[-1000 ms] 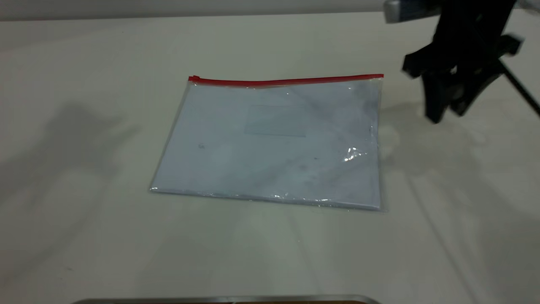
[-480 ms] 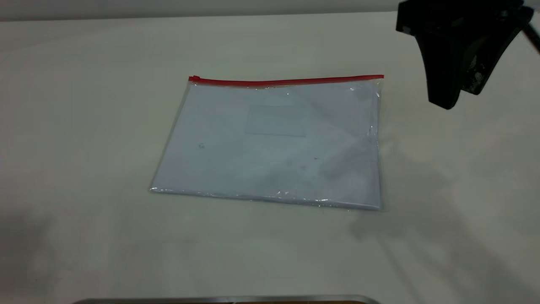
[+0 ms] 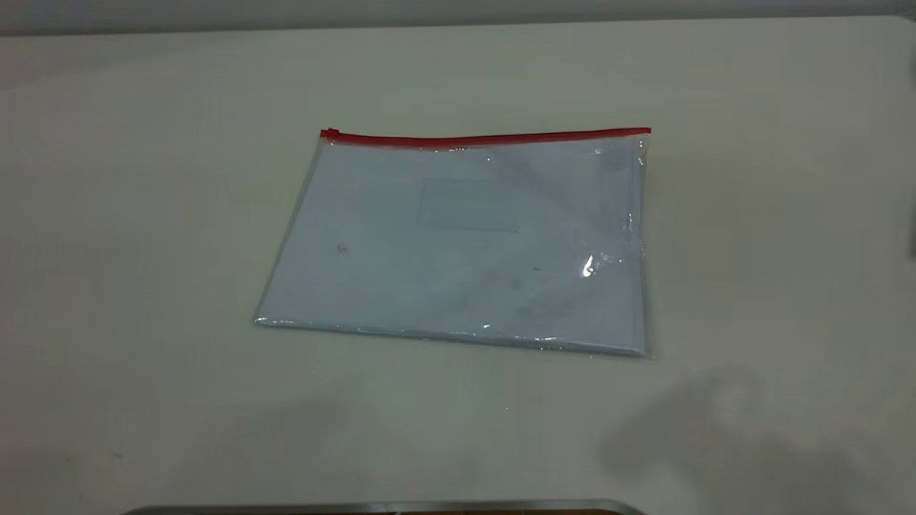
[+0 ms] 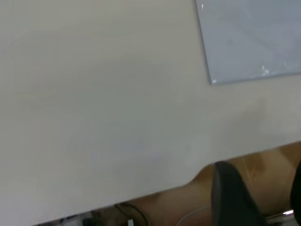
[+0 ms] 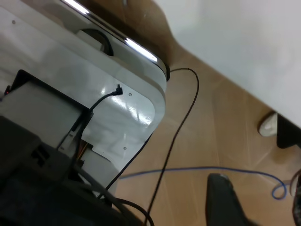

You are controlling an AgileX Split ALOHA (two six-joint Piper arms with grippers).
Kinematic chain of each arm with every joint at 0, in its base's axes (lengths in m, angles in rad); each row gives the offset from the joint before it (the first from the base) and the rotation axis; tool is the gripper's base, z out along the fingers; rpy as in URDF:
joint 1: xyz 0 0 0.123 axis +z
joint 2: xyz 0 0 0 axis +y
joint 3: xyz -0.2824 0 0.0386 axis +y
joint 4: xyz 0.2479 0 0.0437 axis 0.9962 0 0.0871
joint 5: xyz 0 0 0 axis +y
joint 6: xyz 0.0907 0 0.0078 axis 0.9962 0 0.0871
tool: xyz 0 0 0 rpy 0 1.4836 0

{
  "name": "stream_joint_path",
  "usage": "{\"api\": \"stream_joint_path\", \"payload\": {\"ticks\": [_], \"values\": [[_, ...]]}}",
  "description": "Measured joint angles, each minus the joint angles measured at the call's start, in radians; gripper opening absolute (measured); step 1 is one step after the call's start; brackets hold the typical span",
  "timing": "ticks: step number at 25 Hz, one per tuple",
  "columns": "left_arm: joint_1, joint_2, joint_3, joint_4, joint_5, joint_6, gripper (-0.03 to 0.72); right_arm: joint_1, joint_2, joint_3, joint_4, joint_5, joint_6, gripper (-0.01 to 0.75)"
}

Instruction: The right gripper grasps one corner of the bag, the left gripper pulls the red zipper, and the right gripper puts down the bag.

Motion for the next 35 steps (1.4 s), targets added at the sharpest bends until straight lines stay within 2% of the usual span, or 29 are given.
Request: {"api": "stream_joint_path", "payload": {"ticks": [10, 16, 25, 32, 34, 35], "values": [[0.0, -0.257, 0.243, 0.009, -0.01, -0.035, 0.374, 0.001, -0.534, 0.215, -0.159, 0.014, 0.081, 0.399], [0.0, -0.276, 0.257, 0.087, -0.03, -0.158, 0.373, 0.001, -0.771, 0.373, -0.207, -0.062, 0.1, 0.399], [0.0, -0.279, 0.26, 0.089, -0.03, -0.179, 0.373, 0.001, -0.973, 0.386, -0.167, -0.079, 0.034, 0.399], [0.0, -0.279, 0.26, 0.089, -0.03, -0.18, 0.373, 0.001, -1.023, 0.386, -0.167, -0.079, 0.028, 0.399], [0.0, -0.28, 0.26, 0.089, -0.03, -0.181, 0.373, -0.02, -1.034, 0.386, -0.162, -0.079, 0.028, 0.399], [0.0, -0.282, 0.26, 0.089, -0.03, -0.181, 0.373, -0.065, -1.038, 0.386, -0.157, -0.079, 0.028, 0.399]]}}
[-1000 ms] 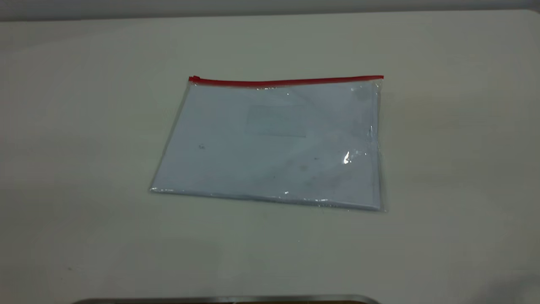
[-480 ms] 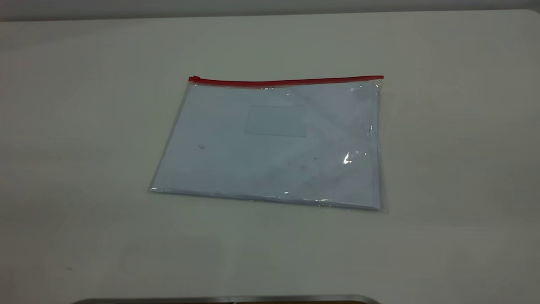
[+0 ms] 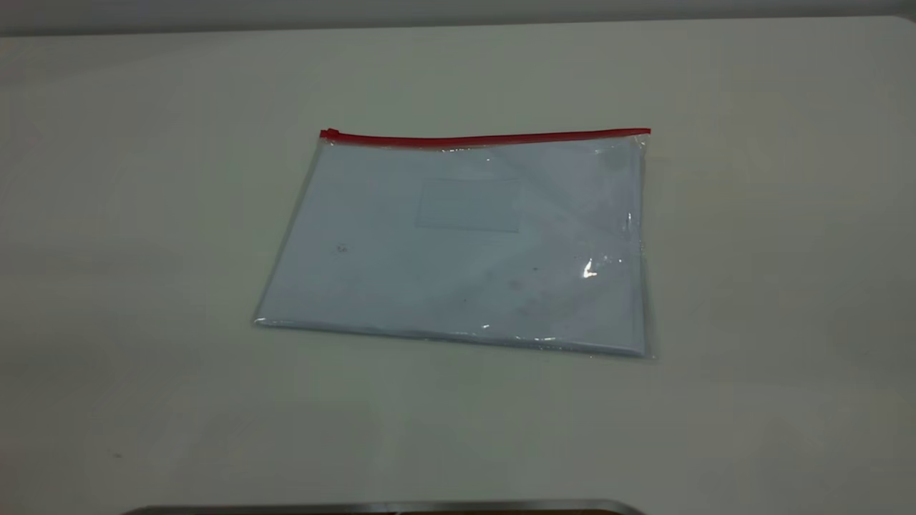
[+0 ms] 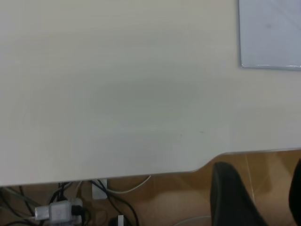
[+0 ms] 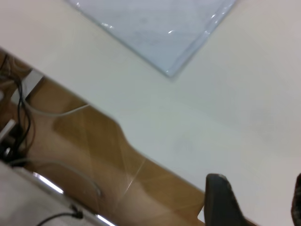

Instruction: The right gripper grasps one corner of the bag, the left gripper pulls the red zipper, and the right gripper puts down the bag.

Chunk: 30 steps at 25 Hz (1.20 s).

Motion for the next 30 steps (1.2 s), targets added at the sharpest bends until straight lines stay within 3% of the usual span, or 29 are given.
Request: {"api": "stream_joint_path", "payload": {"ticks": [5, 9, 13, 30], "values": [[0.0, -0.03, 0.0, 0.001, -0.001, 0.0, 0.373, -0.383, -0.041, 0.0, 0.008, 0.0, 0.0, 0.399], [0.0, -0.107, 0.0, 0.001, -0.001, -0.001, 0.373, -0.578, -0.14, 0.0, 0.008, 0.002, 0.0, 0.399], [0.0, -0.153, 0.0, 0.001, 0.0, -0.001, 0.373, -0.619, -0.252, 0.0, 0.009, 0.009, 0.0, 0.399], [0.0, -0.153, 0.0, 0.002, 0.0, -0.002, 0.373, -0.619, -0.265, 0.002, 0.013, 0.008, -0.001, 0.399]]}}
